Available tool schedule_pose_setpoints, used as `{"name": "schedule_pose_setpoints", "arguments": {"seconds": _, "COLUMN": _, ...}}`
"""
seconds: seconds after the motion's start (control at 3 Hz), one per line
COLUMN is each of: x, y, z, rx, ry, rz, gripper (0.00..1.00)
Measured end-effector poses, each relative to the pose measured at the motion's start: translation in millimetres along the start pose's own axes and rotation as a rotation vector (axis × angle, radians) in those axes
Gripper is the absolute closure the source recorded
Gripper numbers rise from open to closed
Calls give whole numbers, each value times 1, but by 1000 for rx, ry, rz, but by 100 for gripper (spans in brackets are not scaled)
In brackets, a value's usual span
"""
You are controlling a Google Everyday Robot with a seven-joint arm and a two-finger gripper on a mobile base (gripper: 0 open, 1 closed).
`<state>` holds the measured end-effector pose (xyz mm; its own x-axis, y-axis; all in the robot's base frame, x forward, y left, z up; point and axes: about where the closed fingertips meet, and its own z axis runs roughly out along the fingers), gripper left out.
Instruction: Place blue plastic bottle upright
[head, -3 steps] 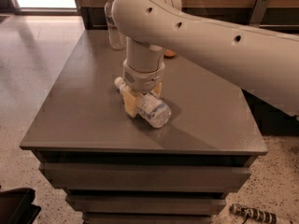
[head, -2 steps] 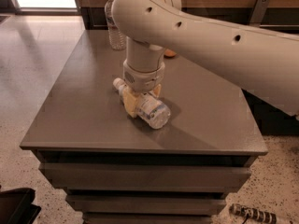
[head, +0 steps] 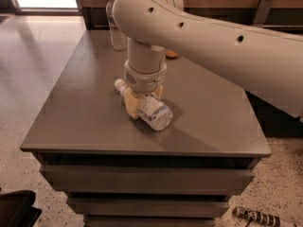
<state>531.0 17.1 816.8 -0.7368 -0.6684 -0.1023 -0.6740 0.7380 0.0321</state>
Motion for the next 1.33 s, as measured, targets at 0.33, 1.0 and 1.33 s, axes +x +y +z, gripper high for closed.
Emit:
{"name": "schedule_pose_setpoints", "arguments": {"seconds": 0.33, "x": 2, "y": -3, "z": -25, "rx": 52, "ry": -52, "rz": -28, "gripper": 100}}
{"name": "schedule_pose_setpoints", "arguments": {"seconds": 1.0, "x": 14, "y": -18, "z": -92, "rx": 127, "ry": -236, "rz": -96, "gripper": 100}}
{"name": "schedule_pose_setpoints", "arguments": {"seconds": 1.33, "x": 4, "y": -32, "z": -113, "rx": 90, "ry": -399, "rz": -156, "gripper": 100}}
